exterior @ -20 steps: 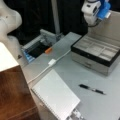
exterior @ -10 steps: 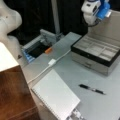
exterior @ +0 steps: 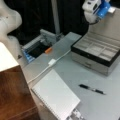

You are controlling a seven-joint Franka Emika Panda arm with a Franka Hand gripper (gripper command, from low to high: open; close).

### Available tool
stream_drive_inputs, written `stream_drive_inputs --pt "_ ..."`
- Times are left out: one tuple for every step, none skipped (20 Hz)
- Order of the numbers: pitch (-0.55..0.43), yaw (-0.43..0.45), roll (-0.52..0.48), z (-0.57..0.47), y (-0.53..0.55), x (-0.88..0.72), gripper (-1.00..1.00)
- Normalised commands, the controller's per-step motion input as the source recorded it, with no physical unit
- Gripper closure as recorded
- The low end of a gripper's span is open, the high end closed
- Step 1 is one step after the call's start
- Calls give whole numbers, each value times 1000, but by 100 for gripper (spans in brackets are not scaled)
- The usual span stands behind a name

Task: Turn on the lamps. Open the box. Pick up the pen. Put it in the box.

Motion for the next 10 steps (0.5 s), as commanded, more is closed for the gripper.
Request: stream_drive_inputs --pt "-25 41 -81 142 101 -33 -100" --pt "-25 46 -72 149 88 -49 -100" --pt "-23 54 -62 154 68 -62 -100" --pt "-23 64 -48 149 49 -68 -100" --pt "-24 75 -25 145 33 -67 -100" --pt "-20 76 -18 134 22 -62 -100" --pt "-15 74 -16 123 15 -60 -100" --pt "-9 78 -4 113 7 -50 -100" --pt "-5 77 4 101 -5 -39 -100" --pt "-3 75 15 91 -16 -25 -100"
